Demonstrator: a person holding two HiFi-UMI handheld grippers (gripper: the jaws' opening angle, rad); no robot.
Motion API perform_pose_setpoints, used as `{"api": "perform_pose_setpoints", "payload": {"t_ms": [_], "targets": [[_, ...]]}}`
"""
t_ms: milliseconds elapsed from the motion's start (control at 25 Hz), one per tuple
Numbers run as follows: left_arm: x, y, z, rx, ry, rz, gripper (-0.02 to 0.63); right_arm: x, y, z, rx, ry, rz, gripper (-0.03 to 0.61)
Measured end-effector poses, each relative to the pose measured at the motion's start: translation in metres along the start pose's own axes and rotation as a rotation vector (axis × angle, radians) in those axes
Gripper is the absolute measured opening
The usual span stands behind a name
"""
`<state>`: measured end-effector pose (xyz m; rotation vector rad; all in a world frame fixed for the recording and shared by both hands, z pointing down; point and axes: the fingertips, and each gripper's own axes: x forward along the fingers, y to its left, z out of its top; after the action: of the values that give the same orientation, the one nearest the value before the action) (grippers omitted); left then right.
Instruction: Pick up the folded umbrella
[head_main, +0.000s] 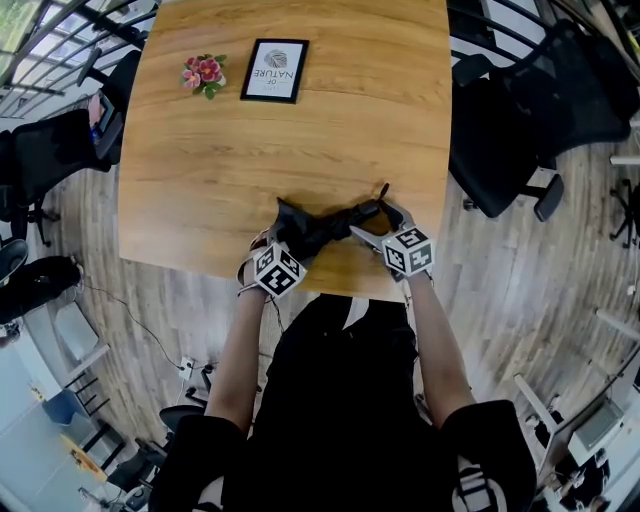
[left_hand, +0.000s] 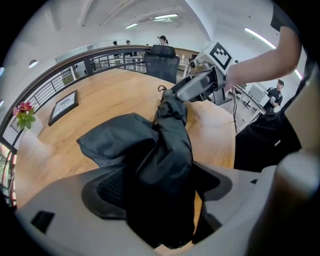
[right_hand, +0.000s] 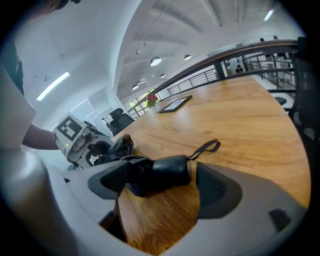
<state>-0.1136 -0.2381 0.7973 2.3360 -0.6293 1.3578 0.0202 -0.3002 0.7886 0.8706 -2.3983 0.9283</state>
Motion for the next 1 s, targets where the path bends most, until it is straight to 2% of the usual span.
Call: {"api": "perform_pose_setpoints", "payload": {"t_ms": [360,600,680,1000], "targets": [[0.013,0.001,-0.006,-0.005,0.013,-0.025,0.397,0.010,0.003,-0.003,0.062,0.028,0.051,0.433],[0.018,0.004,-0.007,0.015,0.020,0.028,0.397,0.014,0.004,-0.004,0.103,0.070,0.076,0.430],[0.017,0.006,-0.007,0.016,0.013,0.028,0.397,0.016,0.005,-0.005,0.126,0.075,0.087,0.400],[0.011,0.003,-0.004,0.031,-0.005,0.012,0.348,0.011,0.004,0.000,0.199,0.017,0.093,0.383]]}}
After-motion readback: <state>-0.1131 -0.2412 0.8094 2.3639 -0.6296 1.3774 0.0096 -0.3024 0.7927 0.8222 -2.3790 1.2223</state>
